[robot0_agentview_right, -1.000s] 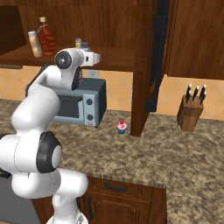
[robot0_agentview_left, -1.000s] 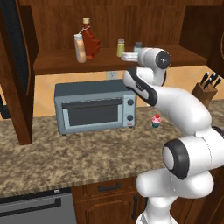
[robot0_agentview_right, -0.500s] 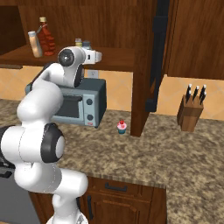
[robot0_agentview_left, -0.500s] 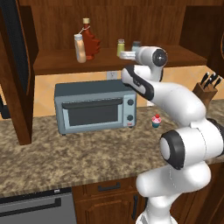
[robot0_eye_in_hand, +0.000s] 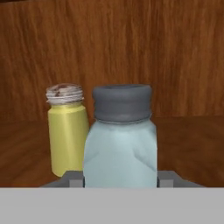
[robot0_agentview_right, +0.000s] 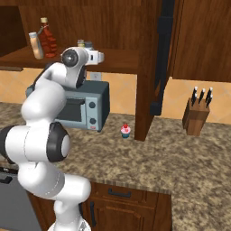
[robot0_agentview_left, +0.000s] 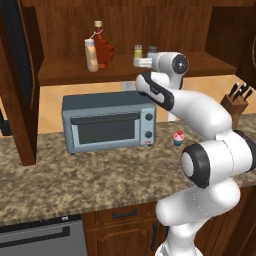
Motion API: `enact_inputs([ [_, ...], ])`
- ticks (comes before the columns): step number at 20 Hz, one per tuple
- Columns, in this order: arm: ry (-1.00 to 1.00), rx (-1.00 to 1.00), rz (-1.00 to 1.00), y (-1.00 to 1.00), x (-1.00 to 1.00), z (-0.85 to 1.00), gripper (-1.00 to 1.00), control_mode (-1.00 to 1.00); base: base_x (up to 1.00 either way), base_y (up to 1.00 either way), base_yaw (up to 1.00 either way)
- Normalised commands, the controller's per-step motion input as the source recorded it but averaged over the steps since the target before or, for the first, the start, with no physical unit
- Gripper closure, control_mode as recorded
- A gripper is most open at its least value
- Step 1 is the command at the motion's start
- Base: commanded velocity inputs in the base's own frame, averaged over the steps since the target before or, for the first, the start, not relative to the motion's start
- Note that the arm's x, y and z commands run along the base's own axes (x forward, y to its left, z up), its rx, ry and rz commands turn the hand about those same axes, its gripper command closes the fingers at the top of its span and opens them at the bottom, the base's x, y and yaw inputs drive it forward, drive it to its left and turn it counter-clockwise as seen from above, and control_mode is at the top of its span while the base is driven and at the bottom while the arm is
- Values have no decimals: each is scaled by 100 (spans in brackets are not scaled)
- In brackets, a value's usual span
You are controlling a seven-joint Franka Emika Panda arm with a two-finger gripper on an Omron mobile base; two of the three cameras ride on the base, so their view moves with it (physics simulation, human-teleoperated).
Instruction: Put the shaker and condiment bottle from the counter next to their counterparts in the cabinet.
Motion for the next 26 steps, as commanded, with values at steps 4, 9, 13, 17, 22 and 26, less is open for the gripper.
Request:
enact_inputs([
  [4,0,0,9,0,35,-27,100,-100,0,0,0],
  [9,0,0,9,0,41,-32,100,-100,0,0,0],
  [13,0,0,8,0,26,-27,100,-100,0,0,0],
  [17,0,0,1,0,-2,-26,-100,-100,0,0,0],
  [22,0,0,0,0,-33,-6,-100,-100,0,0,0],
  [26,-1,7,0,0,-66,21,-100,-100,0,0,0],
])
